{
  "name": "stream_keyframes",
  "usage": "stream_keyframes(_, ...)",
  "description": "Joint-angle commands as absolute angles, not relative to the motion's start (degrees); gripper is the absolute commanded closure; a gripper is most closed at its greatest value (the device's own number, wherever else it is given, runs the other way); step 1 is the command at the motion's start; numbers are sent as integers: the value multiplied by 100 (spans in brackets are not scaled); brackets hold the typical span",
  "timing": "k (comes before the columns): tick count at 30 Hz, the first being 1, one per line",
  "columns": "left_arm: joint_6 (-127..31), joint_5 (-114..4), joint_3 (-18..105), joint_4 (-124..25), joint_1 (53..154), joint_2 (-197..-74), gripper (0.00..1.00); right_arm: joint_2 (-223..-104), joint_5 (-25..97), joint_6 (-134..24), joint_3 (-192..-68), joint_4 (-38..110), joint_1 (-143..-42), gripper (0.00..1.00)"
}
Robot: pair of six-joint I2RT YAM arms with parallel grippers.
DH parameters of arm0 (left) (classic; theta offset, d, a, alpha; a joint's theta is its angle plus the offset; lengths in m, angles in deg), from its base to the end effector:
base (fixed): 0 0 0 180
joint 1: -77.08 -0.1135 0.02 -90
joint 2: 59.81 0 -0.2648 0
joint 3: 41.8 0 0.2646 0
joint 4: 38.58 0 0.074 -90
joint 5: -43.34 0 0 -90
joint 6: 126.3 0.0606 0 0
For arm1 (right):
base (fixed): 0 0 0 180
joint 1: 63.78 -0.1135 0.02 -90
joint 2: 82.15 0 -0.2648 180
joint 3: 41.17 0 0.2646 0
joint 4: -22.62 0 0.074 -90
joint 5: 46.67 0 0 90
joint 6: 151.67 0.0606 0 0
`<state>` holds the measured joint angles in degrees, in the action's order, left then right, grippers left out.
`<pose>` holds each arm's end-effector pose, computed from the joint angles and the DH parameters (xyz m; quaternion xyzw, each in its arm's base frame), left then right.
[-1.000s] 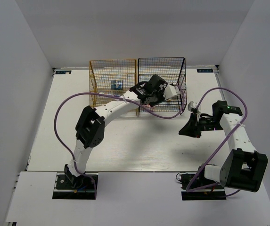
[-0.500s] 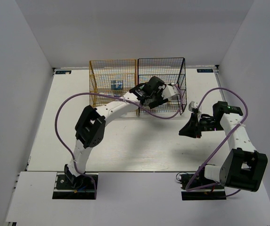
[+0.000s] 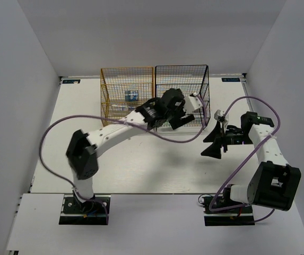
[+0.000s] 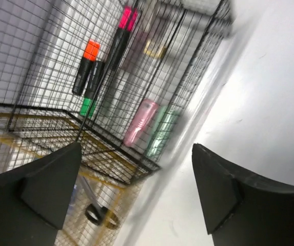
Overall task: Sort the stationery into containers
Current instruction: Reset both arms
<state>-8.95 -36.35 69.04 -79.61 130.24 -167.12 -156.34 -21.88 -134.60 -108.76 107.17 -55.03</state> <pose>0.2898 -0.3688 0.3013 0.5469 0.7074 -0.0198 0.4474 0.2146 0.0226 0.2385 -0.4429 0.7165 0.4132 0.3460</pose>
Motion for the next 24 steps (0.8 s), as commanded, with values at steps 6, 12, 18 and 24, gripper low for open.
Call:
stream_keyframes(6,-4491,-3427,4507,-8444,13078,-13237,0,-16807,-2592,-11862,-11886,11235,-5385,9)
stream_keyframes(12,-5739,-3716,1995,-9483,12130,-11002,0,-14881,547,-7822,-10582,5554,-5490,9)
stream_keyframes(18,-5380,-4244,998,-10029,11040,-9093,0,-13717,4005,-6233,-9891,5125,-5526,9)
stream_keyframes(24,-5265,-4341,472,-10038,10617,-8750,0,-13375,3631,-6053,-9410,5182,-5526,9)
